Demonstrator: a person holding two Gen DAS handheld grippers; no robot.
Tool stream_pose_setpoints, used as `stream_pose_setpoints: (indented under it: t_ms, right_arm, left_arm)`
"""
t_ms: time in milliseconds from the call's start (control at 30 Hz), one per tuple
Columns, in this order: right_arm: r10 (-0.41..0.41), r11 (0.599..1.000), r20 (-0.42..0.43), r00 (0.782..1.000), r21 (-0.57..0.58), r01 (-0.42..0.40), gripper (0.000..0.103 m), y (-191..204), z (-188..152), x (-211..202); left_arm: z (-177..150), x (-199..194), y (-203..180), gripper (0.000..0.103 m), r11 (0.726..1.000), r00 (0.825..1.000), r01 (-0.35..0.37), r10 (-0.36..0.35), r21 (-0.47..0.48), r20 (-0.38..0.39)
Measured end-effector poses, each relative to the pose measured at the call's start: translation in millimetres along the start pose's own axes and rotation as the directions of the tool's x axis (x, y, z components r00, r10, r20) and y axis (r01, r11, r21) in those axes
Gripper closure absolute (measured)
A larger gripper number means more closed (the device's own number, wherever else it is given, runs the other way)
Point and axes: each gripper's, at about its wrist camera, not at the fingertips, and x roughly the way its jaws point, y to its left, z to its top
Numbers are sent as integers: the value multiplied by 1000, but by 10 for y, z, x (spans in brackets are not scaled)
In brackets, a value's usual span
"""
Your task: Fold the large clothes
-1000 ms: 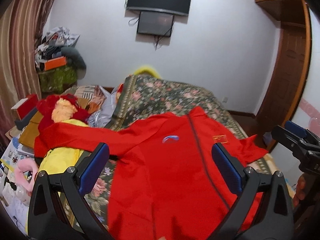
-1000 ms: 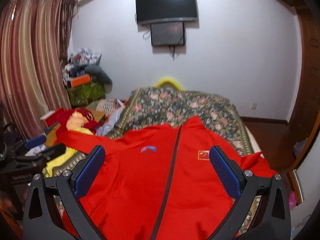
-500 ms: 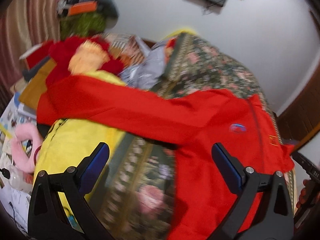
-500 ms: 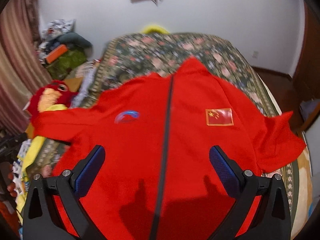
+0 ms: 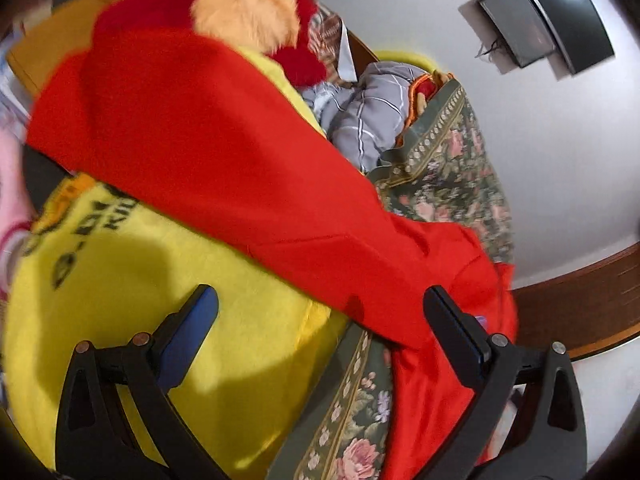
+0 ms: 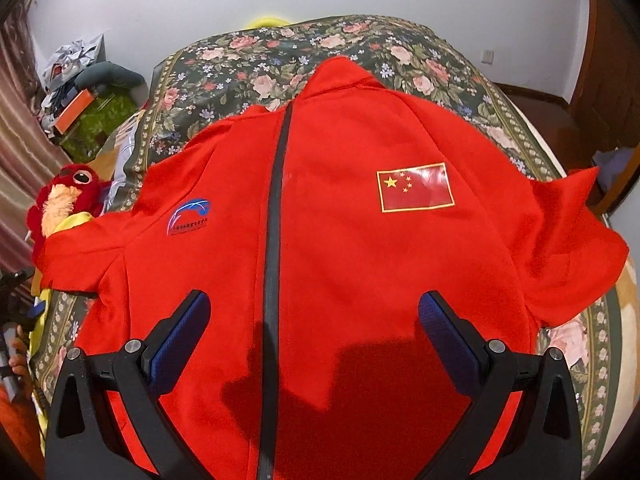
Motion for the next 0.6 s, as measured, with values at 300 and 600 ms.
stream_pose_setpoints:
  t_ms: [300, 600]
  right_arm:
    - [23, 1000, -3, 1000, 0, -23, 0, 7, 20, -9]
    - [17, 1000, 55, 998, 12, -18, 0, -105, 128, -260]
  left_arm:
    - [426, -49, 293, 0, 981, 987, 78, -52, -176, 150]
    - [672, 1, 437, 51, 952, 973, -77, 136, -296, 184]
